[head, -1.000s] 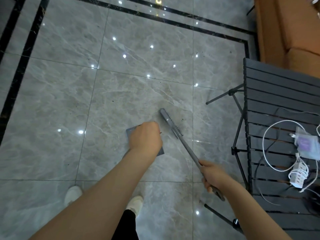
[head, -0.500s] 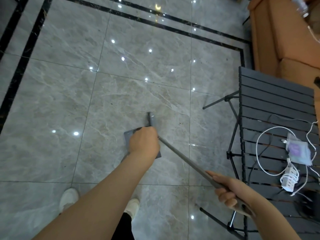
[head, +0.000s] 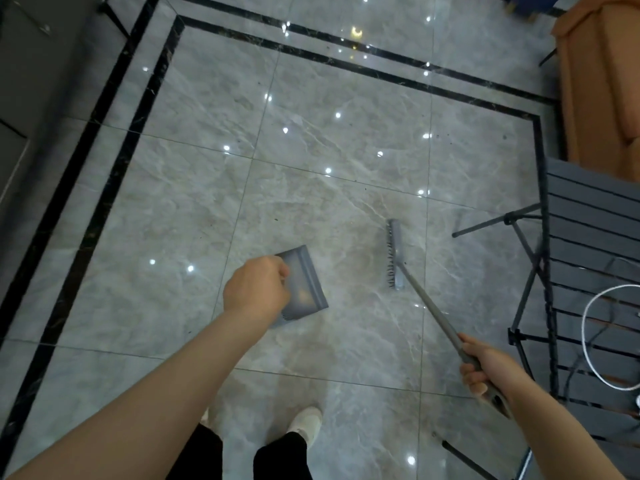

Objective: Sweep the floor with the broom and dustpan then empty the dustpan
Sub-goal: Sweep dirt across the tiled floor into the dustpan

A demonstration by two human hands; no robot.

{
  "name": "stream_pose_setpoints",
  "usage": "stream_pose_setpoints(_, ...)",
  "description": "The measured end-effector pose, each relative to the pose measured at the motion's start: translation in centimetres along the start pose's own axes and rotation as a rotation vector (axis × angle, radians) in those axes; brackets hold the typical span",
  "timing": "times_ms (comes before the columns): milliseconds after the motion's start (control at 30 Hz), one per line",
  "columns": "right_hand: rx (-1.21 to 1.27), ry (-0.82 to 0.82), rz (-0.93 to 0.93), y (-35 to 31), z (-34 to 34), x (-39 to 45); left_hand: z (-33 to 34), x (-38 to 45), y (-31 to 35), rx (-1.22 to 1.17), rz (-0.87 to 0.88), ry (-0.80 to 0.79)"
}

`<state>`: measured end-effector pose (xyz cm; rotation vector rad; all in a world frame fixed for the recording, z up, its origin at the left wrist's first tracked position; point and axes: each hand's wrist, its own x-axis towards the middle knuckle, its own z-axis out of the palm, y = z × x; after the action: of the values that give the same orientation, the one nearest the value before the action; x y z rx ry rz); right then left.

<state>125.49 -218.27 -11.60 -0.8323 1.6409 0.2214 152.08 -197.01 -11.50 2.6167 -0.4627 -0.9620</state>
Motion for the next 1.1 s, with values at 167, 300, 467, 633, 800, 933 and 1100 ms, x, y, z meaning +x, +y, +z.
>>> stream_pose_setpoints(167, -0.019, -0.005, 0.008, 0.3, 4.4, -0.8, -4.2, 0.9, -4.1, -0.031, -0.029, 0.028)
stream_pose_setpoints(300, -0.027, -0.007, 0.008, 0.1, 8.9, -1.1, -7.8, 2.2, -7.6, -0.051, -0.077, 0.067)
stream_pose_setpoints(467, -0.077, 0.011, 0.002, -0.8, 14.8, -0.9, -11.9, 4.2, -12.0, -0.163, -0.141, 0.108)
stream_pose_setpoints(633, -0.207, 0.025, -0.067, -2.7, 21.3, -1.1, -14.9, 6.5, -16.4, -0.241, -0.207, 0.136)
stream_pose_setpoints(800, -0.349, 0.017, -0.122, -4.9, 27.9, -1.9, -17.1, 7.9, -20.1, -0.314, -0.273, 0.152)
stream_pose_setpoints(933, -0.455, -0.052, -0.095, -5.7, 31.9, -2.5, -17.9, 8.3, -21.9, -0.323, -0.305, 0.18)
stream_pose_setpoints(1100, -0.642, -0.147, -0.047, -4.7, 35.3, -4.0, -17.6, 8.5, -23.0, -0.356, -0.299, 0.194)
